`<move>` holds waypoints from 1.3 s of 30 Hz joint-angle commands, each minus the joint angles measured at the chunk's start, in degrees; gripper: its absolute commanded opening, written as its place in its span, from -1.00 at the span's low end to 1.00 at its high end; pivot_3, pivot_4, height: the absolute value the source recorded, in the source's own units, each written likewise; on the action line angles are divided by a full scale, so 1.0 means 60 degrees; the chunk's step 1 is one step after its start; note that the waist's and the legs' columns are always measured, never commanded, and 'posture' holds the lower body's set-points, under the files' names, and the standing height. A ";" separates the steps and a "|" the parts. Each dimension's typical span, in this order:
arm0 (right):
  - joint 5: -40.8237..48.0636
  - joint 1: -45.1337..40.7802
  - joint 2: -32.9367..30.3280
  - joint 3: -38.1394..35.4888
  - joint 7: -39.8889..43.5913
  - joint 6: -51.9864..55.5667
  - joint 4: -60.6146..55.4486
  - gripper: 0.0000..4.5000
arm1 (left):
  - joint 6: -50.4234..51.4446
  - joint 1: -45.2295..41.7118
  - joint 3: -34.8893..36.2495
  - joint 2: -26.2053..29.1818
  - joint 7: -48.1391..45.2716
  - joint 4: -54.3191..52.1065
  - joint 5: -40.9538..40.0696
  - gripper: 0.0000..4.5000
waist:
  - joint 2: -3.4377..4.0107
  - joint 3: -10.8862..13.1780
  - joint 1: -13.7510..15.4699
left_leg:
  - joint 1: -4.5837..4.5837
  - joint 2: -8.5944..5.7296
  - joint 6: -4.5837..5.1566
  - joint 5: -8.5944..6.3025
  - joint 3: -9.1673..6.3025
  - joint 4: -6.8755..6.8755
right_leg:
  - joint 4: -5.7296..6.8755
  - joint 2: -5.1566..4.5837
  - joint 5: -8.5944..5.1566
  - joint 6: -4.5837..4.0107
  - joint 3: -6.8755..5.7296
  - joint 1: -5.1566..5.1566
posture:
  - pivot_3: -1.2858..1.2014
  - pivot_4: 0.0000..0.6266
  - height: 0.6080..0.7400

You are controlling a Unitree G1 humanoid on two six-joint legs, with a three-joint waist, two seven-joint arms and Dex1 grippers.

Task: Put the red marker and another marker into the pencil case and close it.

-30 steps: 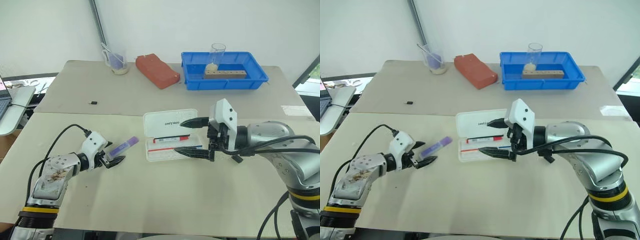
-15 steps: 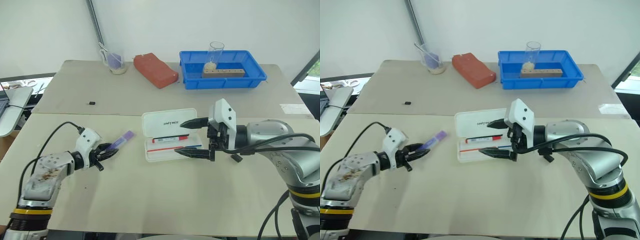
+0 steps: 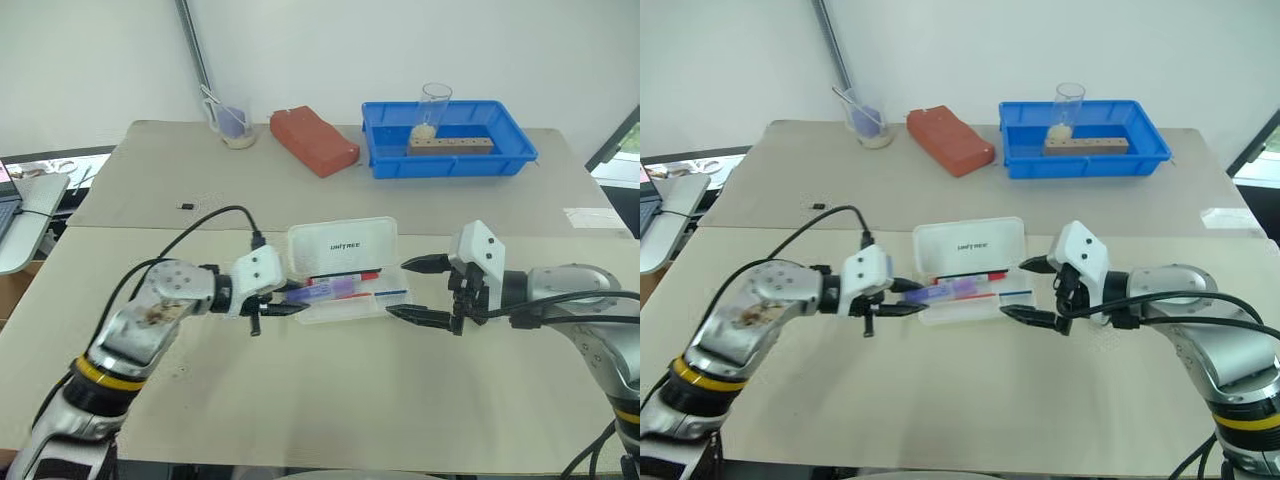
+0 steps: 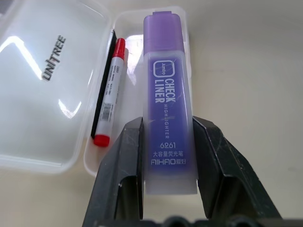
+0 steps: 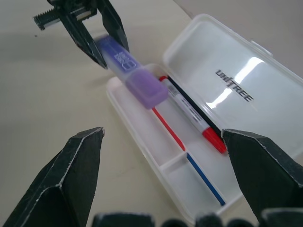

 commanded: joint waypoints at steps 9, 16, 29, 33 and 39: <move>0.0428 0.0681 -0.0058 -0.1172 -0.0762 0.0355 -0.0954 0.95 | -0.1341 -0.0863 -0.0624 -0.0862 -0.0310 0.1591 0.1036 -0.58 | -0.0003 0.0002 0.0005 | 0.0001 0.0004 0.0000 0.0000 -0.0023 0.0004 | 0.0006 0.0019 -0.0001 0.0006 0.0004 0.0004 | 0.03 -0.52 1.00; 0.0453 0.0654 -0.0060 -0.1175 -0.0898 0.0401 -0.0888 0.95 | -0.1276 -0.0813 -0.0537 -0.1033 -0.0577 0.1467 0.0930 0.51 | 0.0001 -0.0001 0.0002 | 0.0001 0.0004 0.0001 0.0001 -0.0024 0.0012 | 0.0007 0.0019 -0.0001 0.0007 0.0004 0.0008 | 0.03 -0.52 1.00; -0.1509 0.1134 -0.1690 -0.0551 0.0383 -0.0669 0.2415 0.95 | -0.1682 -0.0768 0.0387 -0.1319 -0.1343 -0.1125 -0.1022 0.96 | 0.0011 -0.0004 0.0003 | 0.0006 0.0004 0.0002 0.0001 -0.0019 0.0050 | -0.0002 0.0013 -0.0002 0.0012 -0.0001 0.0041 | 0.03 -0.52 1.00; -0.1958 0.0768 -0.1852 0.0079 0.0875 -0.0747 0.3259 0.95 | -0.1475 -0.0847 0.0320 -0.1468 -0.1389 -0.1659 -0.1505 0.96 | 0.0028 -0.0004 0.0001 | 0.0015 0.0006 0.0002 0.0001 -0.0022 0.0051 | 0.0002 0.0018 -0.0004 0.0015 -0.0001 0.0048 | 0.03 -0.52 1.00; -0.2614 0.0349 -0.1966 0.0757 0.1114 -0.0522 0.4002 0.95 | -0.1196 -0.0733 0.0265 -0.1338 -0.1367 -0.2251 -0.1722 0.96 | 0.0030 -0.0003 0.0007 | 0.0019 0.0005 0.0002 0.0000 -0.0026 0.0067 | 0.0001 0.0020 -0.0005 0.0019 -0.0001 0.0061 | 0.03 -0.52 1.00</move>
